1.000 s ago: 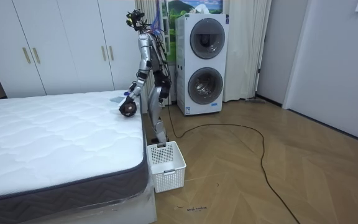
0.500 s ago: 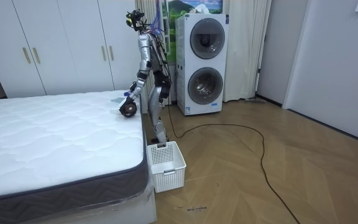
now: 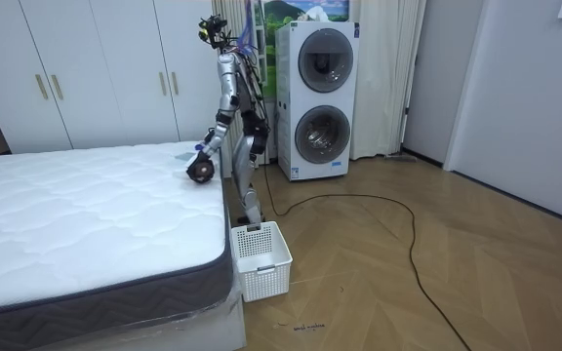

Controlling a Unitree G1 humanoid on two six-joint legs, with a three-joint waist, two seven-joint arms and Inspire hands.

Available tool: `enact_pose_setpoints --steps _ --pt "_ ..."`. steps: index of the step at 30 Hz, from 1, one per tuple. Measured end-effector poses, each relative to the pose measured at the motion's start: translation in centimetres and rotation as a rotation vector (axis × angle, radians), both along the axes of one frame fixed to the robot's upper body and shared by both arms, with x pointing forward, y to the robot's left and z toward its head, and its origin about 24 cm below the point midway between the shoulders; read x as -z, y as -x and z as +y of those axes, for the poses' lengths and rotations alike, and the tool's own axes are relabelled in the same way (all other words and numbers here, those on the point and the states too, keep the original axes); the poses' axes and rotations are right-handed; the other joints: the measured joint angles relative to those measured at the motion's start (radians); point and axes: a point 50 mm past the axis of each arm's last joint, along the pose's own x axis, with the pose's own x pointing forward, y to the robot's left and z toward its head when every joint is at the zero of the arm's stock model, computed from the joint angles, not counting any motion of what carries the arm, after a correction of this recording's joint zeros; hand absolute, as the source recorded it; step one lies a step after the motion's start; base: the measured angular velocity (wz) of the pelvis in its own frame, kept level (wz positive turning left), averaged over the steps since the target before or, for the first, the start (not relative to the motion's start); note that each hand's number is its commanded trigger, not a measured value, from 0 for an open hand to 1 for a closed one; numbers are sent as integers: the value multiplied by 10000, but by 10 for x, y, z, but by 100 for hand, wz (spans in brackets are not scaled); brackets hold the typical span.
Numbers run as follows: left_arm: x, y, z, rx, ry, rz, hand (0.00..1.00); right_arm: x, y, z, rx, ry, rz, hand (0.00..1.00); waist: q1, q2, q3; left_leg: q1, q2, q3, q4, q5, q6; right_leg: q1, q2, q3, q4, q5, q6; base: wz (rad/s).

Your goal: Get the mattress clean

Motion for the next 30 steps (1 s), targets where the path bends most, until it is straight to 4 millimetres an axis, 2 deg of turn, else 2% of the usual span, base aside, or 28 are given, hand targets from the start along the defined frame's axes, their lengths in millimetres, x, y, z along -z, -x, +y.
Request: enact_pose_setpoints --steps 9,12,14,16,19,20,22,27,30 --pt "-6 -5 0 475 -374 -562 100 -5 -6 -5 630 -207 -336 100 -50 -31 1 -275 -24 9 311 46 83 -283 -187 8 366 -19 27 4" --pt "-12 -7 3 684 -577 -824 100 -9 -8 -14 1203 -246 -404 100 -66 -189 0 -459 -19 120 371 20 156 -523 -219 130 476 -72 65 0" --pt "-21 -11 11 1034 -1112 -1112 100 -13 -7 -28 1646 14 -326 100 -111 -443 8 -668 -10 162 497 51 209 -769 -222 201 634 -65 66 0" --pt "-26 -12 18 1170 -1448 -1382 100 -17 -3 -42 1867 454 -146 100 -151 -592 1 -828 10 152 648 40 224 -893 -218 220 796 -64 55 0" --pt "-30 -13 24 1167 -1652 -1646 100 -29 -1 -67 2099 1261 -98 100 -267 -727 40 -1058 32 116 877 -8 281 -1072 -249 191 958 -64 56 3" --pt "-32 -14 25 1196 -1715 -1732 100 -33 0 -75 2053 1663 -13 100 -282 -777 28 -1158 58 113 947 -17 289 -1155 -248 178 964 -58 47 0" --pt "-36 -17 27 1238 -1801 -1823 100 -39 1 -84 1806 2308 136 100 -284 -834 59 -1257 126 85 1085 -40 295 -1195 -199 169 946 -45 30 0" --pt "-41 -19 32 1336 -2089 -1909 100 -47 -5 -89 912 3641 534 100 -147 -983 63 -1347 302 174 1279 -102 246 -1302 -53 238 966 44 -69 -12" --pt "-43 -21 32 1346 -2184 -1997 100 -54 -10 -93 214 4633 781 100 -19 -1052 97 -1380 358 244 1289 -104 236 -1377 -32 237 969 81 -117 -8"
